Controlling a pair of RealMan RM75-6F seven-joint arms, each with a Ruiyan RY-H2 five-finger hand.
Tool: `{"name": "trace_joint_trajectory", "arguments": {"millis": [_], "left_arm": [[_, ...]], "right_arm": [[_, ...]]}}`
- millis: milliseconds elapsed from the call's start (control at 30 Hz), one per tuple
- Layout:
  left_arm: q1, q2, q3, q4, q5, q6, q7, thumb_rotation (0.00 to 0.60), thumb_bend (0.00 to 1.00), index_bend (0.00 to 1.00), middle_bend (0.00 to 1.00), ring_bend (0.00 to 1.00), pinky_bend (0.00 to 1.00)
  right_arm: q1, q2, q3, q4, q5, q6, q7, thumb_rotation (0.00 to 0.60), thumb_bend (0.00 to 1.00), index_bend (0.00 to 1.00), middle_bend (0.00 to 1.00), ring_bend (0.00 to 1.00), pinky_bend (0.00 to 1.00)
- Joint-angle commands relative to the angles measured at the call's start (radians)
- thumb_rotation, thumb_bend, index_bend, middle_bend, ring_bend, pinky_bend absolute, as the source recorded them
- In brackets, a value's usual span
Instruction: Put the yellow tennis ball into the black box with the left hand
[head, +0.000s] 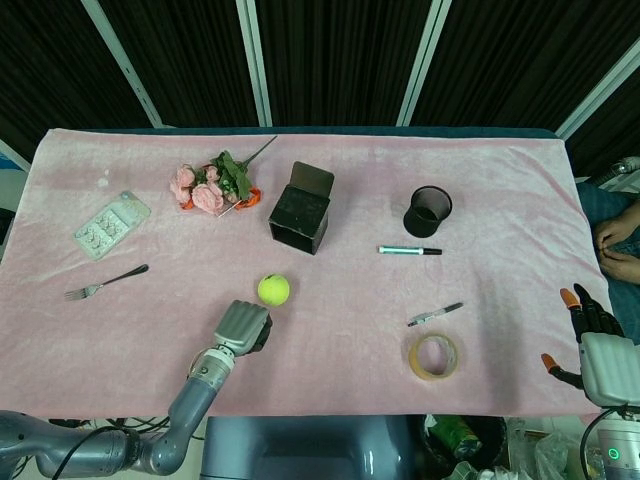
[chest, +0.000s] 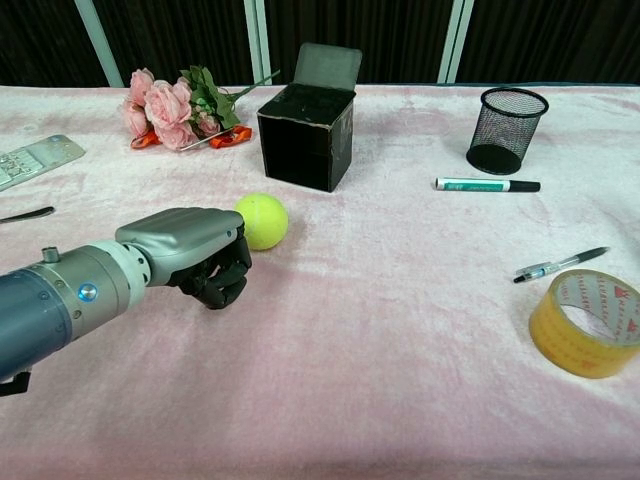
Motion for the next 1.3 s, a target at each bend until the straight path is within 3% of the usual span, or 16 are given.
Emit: {"name": "trace_joint_trajectory", "arguments": {"millis": [33,733,1300], "left_arm": [[-0.008,-0.011,-0.013,0.024,-0.015,-0.010,-0.007,0.600,0.56,0.92,0.85,0.76,1.00],[-0.076,-0.070,-0.067,0.185,-0.027,-0.081,-0.052,0.600,0.56,0.92,0.85,0.75,0.99],[-0.194,-0.210,-0.179,0.454,-0.098,-0.135,-0.028,0.600,0.56,0.92,0.85,0.75,0.99]], "right_arm": [[0.000,0.000,0.000,0.001,0.000,0.000,0.001,0.600,0.11,0.04,0.00,0.10,0.17],[0.001,0.000,0.003,0.001,0.006,-0.003,0.003,0.600,0.11,0.04,0.00,0.10,0.17],[0.001,0.002,0.005,-0.001,0.012,-0.007,0.010,0.600,0.11,0.04,0.00,0.10,0.18]]}}
